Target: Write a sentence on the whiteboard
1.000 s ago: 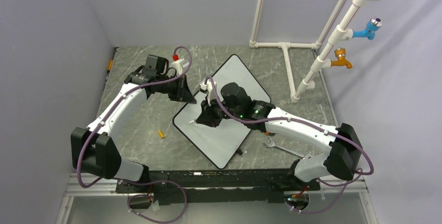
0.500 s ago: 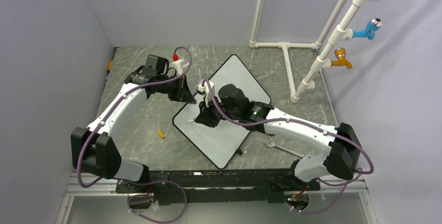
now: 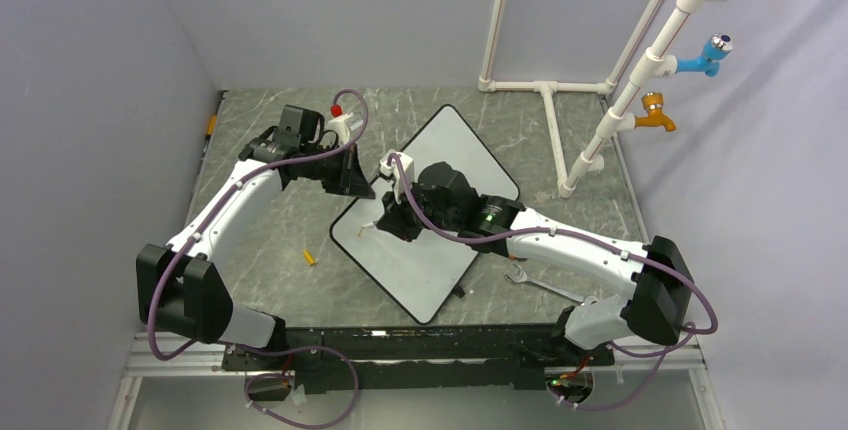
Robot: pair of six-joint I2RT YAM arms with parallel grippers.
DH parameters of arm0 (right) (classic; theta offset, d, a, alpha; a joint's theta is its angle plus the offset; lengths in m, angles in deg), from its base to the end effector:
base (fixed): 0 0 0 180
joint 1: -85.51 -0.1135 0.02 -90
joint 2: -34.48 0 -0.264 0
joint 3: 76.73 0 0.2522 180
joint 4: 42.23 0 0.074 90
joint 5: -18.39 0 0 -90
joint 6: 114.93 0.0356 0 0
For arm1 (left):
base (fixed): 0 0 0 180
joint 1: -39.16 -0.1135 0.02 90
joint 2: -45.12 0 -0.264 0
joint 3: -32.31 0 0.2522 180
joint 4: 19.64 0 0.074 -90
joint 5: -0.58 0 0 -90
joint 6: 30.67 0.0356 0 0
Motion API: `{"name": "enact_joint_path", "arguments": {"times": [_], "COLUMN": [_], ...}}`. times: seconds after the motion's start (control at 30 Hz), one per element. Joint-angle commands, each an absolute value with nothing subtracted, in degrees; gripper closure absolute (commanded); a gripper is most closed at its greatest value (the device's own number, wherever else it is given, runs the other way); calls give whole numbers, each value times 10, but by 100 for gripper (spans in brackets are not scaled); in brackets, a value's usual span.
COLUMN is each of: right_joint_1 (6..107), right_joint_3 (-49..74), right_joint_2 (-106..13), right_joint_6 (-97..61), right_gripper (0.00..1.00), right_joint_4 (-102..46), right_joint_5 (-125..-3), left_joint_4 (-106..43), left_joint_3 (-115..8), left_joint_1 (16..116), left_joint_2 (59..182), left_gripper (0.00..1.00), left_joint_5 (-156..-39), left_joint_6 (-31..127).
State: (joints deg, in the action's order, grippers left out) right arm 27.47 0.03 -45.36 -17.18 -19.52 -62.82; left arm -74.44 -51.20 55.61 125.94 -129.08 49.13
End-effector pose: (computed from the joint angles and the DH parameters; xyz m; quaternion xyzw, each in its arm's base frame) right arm 0.1667 0.2774 0.3123 -0.3957 0.7472 0.3423 0.4097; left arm 0.2737 -0.1045 0.3059 0.1585 0.8824 -0.3826 0.2232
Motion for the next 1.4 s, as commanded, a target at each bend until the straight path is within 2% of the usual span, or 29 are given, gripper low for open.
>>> {"name": "enact_joint_path", "arguments": {"times": [0.0, 0.47, 0.87, 1.37], "right_joint_1": [277, 278, 277, 277], "right_joint_3": [10, 49, 77, 62], "right_joint_2": [-467, -475, -406, -442], "right_joint_6": [-198, -207, -168, -135], "right_gripper": [100, 100, 100, 100], "right_joint_4": [-177, -144, -130, -154], "right_joint_5": [-714, -780, -694, -644], "left_joint_4": [-730, -732, -731, -731], "left_joint_3": [-522, -522, -523, -524], "left_joint_1": [558, 559, 558, 559], "left_joint_2": [1243, 1237, 1239, 1240], "left_gripper": [100, 100, 100, 100], "left_joint_5": [-1226, -1223, -1225, -1228], "left_joint_6": [522, 522, 523, 522]}}
